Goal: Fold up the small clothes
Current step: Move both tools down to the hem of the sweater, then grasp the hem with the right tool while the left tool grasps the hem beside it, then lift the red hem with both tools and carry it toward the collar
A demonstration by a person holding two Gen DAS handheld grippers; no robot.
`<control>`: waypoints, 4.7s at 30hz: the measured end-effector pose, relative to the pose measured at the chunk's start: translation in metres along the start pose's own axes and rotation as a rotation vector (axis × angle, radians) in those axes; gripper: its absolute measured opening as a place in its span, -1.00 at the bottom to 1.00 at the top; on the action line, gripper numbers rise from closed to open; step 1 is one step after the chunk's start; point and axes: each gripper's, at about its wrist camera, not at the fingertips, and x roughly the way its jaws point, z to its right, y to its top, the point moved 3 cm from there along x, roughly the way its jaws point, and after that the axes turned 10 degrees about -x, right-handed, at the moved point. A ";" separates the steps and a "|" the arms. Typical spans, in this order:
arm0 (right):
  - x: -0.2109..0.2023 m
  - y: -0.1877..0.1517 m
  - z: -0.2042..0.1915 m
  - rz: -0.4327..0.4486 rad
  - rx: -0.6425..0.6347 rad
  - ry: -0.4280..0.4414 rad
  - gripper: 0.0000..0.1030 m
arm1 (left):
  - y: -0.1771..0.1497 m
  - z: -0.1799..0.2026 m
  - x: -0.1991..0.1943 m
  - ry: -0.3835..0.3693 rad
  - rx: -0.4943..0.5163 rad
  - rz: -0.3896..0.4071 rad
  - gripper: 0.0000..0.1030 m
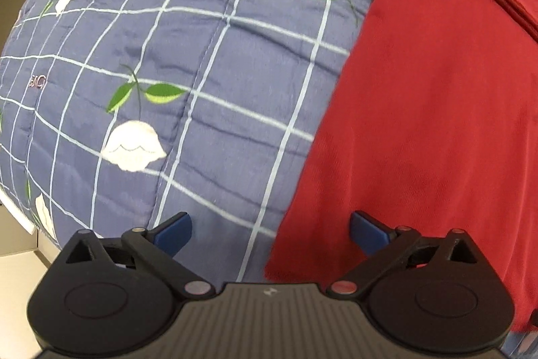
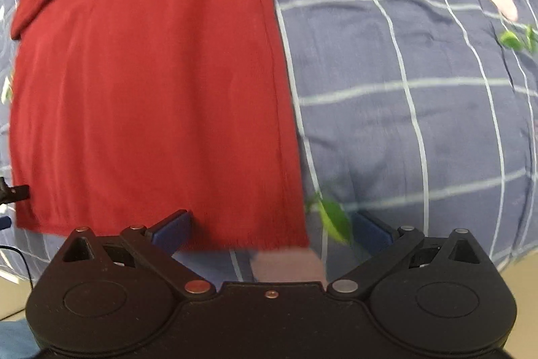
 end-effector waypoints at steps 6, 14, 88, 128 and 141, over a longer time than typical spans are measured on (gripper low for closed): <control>-0.005 -0.022 -0.007 -0.046 0.136 0.032 0.99 | -0.022 -0.018 -0.004 -0.014 0.052 -0.037 0.98; -0.008 -0.049 -0.045 -0.049 -0.032 -0.038 0.99 | -0.054 -0.035 -0.013 0.036 0.192 0.000 0.99; -0.085 0.031 -0.118 0.351 -0.643 0.100 -0.84 | -0.129 0.100 -0.016 0.084 0.921 0.464 0.78; -0.054 0.028 -0.107 0.312 -0.723 -0.008 0.17 | -0.038 0.132 -0.134 -0.070 0.739 0.401 -0.88; -0.104 0.030 -0.088 0.528 -0.825 -0.097 -0.88 | -0.039 0.117 -0.143 -0.082 0.724 0.447 -0.89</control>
